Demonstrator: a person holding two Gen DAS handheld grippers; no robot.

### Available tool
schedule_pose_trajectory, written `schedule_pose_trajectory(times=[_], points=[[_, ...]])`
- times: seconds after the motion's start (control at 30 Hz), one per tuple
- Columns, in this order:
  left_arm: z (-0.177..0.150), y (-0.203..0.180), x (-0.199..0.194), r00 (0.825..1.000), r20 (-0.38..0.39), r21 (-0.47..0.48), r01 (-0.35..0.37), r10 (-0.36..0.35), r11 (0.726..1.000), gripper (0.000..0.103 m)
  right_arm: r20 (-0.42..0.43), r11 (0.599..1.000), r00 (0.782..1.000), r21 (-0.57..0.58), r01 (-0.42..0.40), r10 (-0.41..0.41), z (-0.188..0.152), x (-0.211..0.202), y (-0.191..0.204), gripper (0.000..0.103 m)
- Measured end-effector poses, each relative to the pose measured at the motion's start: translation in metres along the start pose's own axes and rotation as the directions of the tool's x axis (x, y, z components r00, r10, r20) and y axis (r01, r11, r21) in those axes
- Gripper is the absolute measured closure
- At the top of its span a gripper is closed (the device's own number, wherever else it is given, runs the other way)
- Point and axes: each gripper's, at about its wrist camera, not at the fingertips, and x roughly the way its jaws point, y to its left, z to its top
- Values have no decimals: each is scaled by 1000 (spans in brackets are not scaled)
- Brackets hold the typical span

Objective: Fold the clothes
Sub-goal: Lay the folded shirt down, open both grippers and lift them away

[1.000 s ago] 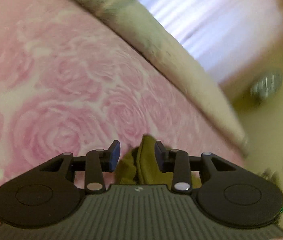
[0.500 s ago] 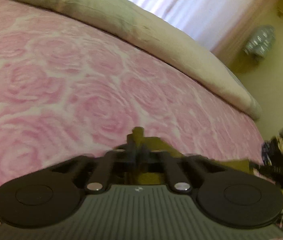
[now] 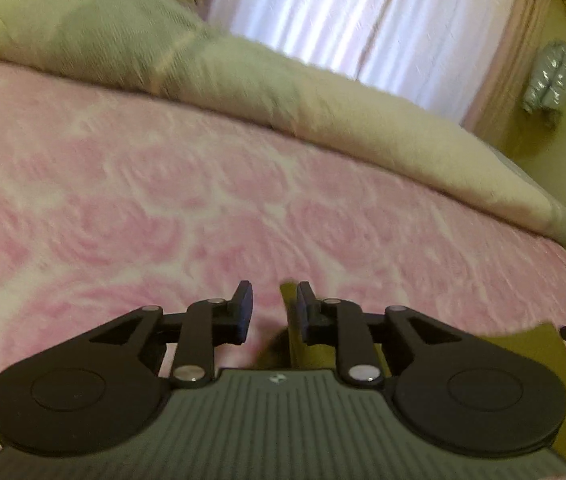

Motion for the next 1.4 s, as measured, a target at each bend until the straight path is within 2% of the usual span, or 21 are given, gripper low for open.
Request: schedule_pose_trajectory(times=[0.03,0.07,0.1,0.13,0.23,0.3,0.33,0.37,0.4,0.5,0.6,0.73,0.8,0.9,0.97,1.07,1.17,1.23,1.3,1.37,1.4], points=[[1,-9,-6,1000,9,29,19,-19,999,85,22,1000,1000,-21,8,-8,0,-7,6,77],[1,-18,-11,999,11,58,38,-39,998,85,43,999,999,-41,16,-15,1,-15,12,45],[-1,-26,-13,998,1,87,59,-59,994,85,72,998,997,-62,4,1,-1,-23,21,32],[-5,-34,-13,997,-12,115,77,-76,990,85,94,996,995,-91,-24,32,-4,-29,29,30],[-25,-50,-4,995,-64,187,88,-77,978,85,35,971,992,-215,-107,117,-20,-29,53,31],[-40,-41,7,994,-107,182,47,-27,982,85,-43,953,993,-278,-120,113,-35,-20,60,43],[-46,-33,9,994,-110,172,23,-4,985,85,-68,958,995,-272,-91,75,-41,-14,54,48],[-50,-25,9,994,-111,158,3,15,987,92,-92,965,995,-259,-53,30,-47,-7,46,55],[-49,-18,3,994,-105,138,-13,28,990,100,-66,968,998,-247,-36,20,-50,-9,36,56],[-44,-11,-22,996,-80,110,-40,49,993,99,-68,986,998,-164,3,-14,-45,-26,17,55],[-40,-23,-55,999,-33,137,-25,30,990,97,-9,985,999,-167,41,-43,-40,-56,23,55],[-59,-50,-74,998,-52,201,56,-46,978,95,37,973,997,-221,-60,70,-51,-89,54,55],[-72,-58,-67,995,-95,245,35,-12,969,91,-7,956,995,-279,-95,97,-68,-90,70,56],[-86,-48,-61,989,-143,175,-23,48,984,93,-82,957,996,-287,-38,15,-90,-72,68,56],[-82,-46,-78,989,-137,125,-29,47,992,93,-64,966,998,-257,-31,15,-92,-77,61,56],[-80,-55,-104,992,-104,146,-53,69,988,93,-37,969,999,-247,6,-16,-84,-104,65,56],[-91,-64,-122,994,-105,131,-17,30,991,92,17,971,1000,-239,-12,16,-86,-131,71,55],[-109,-69,-123,989,-142,123,-12,29,992,92,2,971,999,-235,-37,39,-100,-140,75,55],[-129,-68,-117,977,-200,117,-47,70,992,91,-48,974,998,-222,-46,36,-118,-141,76,55],[-142,-67,-122,977,-186,111,-81,100,991,90,-145,983,989,-180,-29,3,-138,-130,68,56],[-143,-68,-127,976,-188,107,-90,109,990,90,-120,988,993,-151,-35,16,-145,-133,62,56]])
